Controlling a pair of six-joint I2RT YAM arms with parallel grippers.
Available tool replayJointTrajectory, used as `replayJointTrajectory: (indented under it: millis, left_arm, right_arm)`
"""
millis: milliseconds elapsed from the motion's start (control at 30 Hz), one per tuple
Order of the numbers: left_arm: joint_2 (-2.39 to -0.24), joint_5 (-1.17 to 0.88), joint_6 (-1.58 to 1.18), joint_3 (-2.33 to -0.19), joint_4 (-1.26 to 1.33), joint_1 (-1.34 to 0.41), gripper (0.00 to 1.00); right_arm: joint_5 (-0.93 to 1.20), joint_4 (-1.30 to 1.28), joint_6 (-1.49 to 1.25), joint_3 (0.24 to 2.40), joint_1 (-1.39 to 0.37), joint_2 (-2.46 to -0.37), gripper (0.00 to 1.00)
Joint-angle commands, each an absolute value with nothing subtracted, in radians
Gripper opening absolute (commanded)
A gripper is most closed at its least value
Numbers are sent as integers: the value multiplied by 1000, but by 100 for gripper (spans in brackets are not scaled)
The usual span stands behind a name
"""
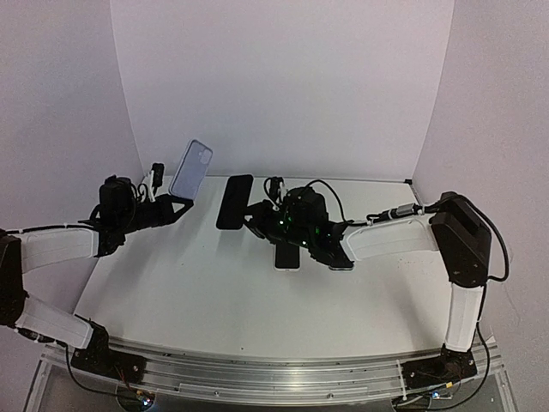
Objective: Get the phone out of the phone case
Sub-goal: Place the phone case at the center of the board.
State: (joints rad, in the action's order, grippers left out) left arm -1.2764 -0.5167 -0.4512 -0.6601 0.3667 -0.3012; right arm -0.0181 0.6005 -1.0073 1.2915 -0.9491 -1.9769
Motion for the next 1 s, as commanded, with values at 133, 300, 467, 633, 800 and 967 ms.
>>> replayJointTrajectory:
  millis: [133, 300, 467, 633, 800, 967]
  left_arm:
    - [-1394, -584, -989, -551, 544, -299, 0]
    - [-1468, -579, -1066, -518, 584, -307, 0]
    - [-1542, -580, -1112, -480, 651, -317, 0]
    - [-1621, -574, -1137, -488, 699, -329, 0]
    - [-1699, -546, -1178, -513, 742, -373, 0]
    - [-1761, -494, -1229, -543, 751, -421, 0]
  right_arm:
    - [-18, 563, -915, 1203, -912, -1834, 0]
    - [59, 438, -861, 1267, -880, -1874, 0]
    - [117, 417, -874, 1316, -863, -1938, 0]
    - [169, 406, -880, 1365, -852, -1990, 0]
    - [197, 395, -903, 1385, -838, -2025, 0]
    - [207, 390, -914, 1378, -830, -2034, 0]
